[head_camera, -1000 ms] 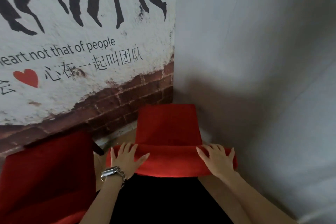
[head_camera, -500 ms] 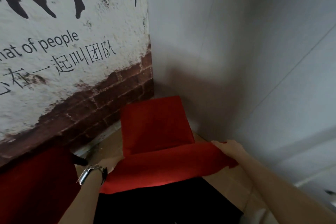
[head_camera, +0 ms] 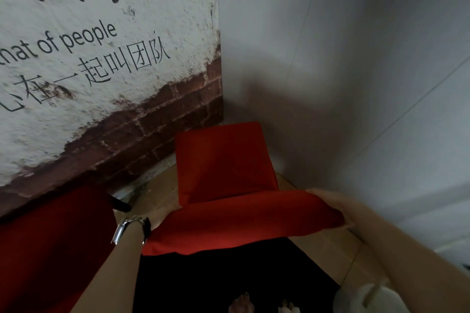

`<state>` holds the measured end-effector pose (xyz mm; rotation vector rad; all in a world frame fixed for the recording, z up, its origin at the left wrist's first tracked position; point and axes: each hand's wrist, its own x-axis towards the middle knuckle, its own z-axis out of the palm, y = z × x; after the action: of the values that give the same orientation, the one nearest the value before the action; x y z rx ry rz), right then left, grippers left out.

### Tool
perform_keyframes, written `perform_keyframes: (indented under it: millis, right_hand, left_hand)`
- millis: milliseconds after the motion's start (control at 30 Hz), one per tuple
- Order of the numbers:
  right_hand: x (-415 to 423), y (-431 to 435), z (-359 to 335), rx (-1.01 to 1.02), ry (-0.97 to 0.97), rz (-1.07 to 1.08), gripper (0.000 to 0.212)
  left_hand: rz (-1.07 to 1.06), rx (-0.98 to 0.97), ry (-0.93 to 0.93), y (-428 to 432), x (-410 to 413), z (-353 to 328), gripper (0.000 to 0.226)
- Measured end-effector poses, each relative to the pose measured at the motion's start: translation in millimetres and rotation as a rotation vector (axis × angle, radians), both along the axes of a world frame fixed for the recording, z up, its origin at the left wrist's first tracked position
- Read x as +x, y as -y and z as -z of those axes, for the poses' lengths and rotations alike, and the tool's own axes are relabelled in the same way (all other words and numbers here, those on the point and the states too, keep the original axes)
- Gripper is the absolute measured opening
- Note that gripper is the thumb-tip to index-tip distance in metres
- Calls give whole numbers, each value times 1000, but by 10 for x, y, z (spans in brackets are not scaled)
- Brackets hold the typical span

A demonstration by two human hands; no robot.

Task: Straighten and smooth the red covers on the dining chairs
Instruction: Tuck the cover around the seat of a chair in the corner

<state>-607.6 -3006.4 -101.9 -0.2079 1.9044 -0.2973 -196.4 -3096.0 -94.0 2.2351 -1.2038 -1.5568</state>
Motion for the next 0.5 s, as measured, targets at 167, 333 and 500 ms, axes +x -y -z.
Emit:
perform_keyframes:
  millis: [167,333,500]
  right_hand:
    - [-78,-247,55,24,148,54,67]
    - [-182,-499,222,-16,269,66,66]
    - [-248,-590,342,-177,292,145,49]
  left_hand:
    - [-32,-58,-53,-249,-104,-110,39]
    - [17,223,-105,-479,-193,-102,45]
    - [8,220,-23,-772,-181,32,50]
